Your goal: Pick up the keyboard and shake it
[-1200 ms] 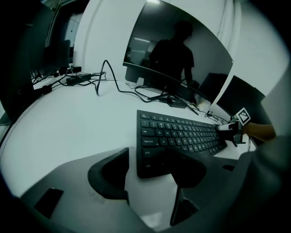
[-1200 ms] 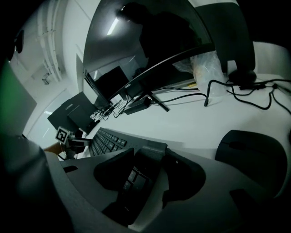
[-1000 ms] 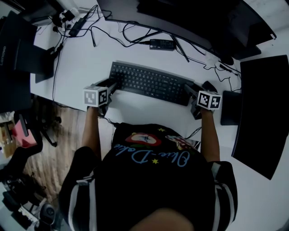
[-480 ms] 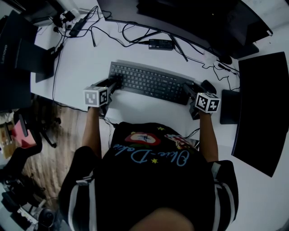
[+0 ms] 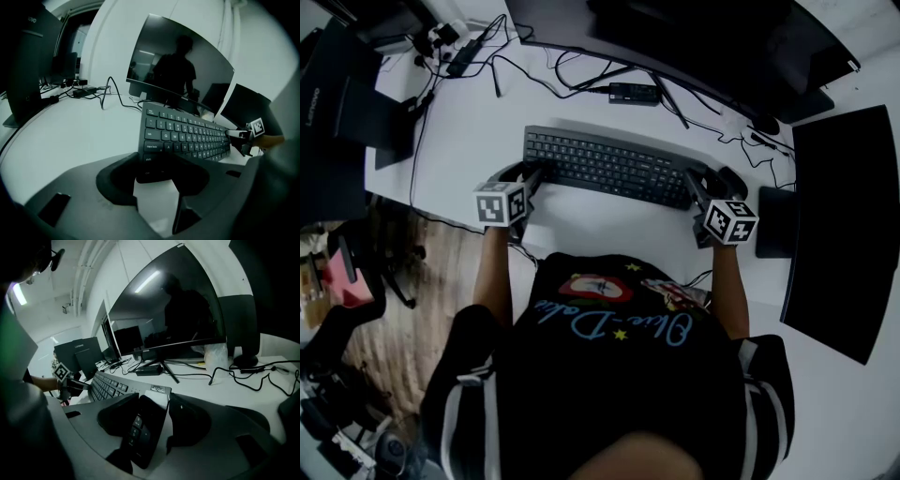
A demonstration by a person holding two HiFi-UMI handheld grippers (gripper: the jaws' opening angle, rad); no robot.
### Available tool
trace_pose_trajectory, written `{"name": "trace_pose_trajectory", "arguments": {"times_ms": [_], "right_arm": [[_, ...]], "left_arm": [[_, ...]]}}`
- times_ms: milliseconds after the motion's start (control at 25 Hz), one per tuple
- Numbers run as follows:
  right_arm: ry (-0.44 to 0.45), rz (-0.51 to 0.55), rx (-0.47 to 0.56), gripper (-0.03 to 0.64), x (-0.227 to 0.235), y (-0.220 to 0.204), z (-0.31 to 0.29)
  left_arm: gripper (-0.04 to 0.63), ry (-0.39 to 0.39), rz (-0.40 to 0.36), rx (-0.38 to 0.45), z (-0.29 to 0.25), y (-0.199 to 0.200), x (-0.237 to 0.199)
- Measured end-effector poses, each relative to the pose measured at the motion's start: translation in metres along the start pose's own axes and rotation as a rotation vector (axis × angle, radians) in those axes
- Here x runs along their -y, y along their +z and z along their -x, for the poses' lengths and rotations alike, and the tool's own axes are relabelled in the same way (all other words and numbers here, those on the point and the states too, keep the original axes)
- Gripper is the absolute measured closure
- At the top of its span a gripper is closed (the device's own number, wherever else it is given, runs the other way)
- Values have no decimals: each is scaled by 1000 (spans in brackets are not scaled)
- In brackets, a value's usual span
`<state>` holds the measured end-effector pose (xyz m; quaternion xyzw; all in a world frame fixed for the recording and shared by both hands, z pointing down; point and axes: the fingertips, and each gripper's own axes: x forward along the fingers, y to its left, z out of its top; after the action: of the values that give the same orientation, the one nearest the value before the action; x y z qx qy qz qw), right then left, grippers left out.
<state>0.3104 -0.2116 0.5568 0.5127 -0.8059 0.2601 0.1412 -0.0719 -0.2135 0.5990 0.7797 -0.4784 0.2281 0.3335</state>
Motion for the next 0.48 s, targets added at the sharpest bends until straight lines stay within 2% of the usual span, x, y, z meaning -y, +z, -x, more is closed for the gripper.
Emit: {"name": "trace_pose_trajectory", "arguments": {"times_ms": [480], "right_arm": [[-30,138,186,423,-9,52,31]], "left_arm": [[408,1,-51,102,17,37,15]]}}
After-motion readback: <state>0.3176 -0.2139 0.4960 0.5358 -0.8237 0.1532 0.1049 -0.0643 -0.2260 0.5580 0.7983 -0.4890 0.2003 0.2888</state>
